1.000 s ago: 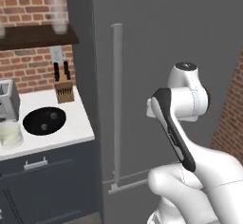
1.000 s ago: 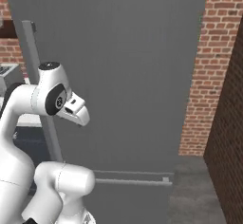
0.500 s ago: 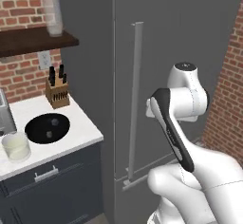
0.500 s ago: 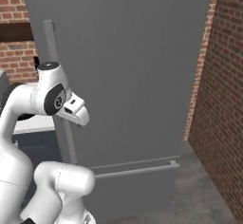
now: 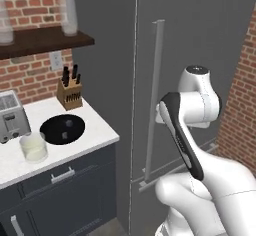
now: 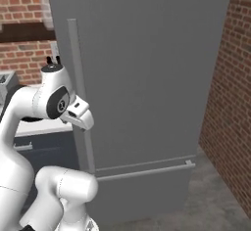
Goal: Grab a lemon wedge from the fridge and one ice cube from the ice bowl, and put them in the glass of lemonade.
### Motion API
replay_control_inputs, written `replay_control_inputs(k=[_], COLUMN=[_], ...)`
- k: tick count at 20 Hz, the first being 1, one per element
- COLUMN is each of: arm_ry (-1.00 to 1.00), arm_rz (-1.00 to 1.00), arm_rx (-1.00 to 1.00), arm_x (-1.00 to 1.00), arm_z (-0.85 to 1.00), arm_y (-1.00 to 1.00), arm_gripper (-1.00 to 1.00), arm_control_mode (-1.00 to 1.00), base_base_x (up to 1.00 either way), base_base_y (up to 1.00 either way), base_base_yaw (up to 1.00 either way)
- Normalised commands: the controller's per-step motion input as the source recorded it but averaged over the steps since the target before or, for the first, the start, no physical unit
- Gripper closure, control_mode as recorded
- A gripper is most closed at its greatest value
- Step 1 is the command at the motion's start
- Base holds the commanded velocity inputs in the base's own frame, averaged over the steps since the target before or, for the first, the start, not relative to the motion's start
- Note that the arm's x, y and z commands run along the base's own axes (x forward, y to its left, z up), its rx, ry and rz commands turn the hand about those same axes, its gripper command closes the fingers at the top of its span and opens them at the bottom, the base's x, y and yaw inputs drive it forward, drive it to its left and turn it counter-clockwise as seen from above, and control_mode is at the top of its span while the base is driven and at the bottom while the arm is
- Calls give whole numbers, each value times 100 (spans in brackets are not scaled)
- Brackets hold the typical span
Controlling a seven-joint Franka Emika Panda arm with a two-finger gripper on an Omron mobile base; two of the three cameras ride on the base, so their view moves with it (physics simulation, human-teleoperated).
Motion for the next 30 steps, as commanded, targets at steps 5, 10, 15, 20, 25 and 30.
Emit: replay_control_inputs(k=[5,10,15,20,25,30], arm_ry=[0,0,0,0,0,0], arm_rz=[0,0,0,0,0,0], arm_rx=[0,0,0,0,0,0], arm_x=[0,0,0,0,0,0], arm_z=[0,0,0,0,0,0], arm_y=[0,0,0,0,0,0], arm_gripper=[-100,-100,-100,-100,-100,-100], arm_control_mode=[100,100,100,100,100,100], base_base_x=[-38,-22,-18,-16,-26,-5], base_base_y=[0,3,7,0,1,28], base_base_yaw=[0,0,4,1,7,1])
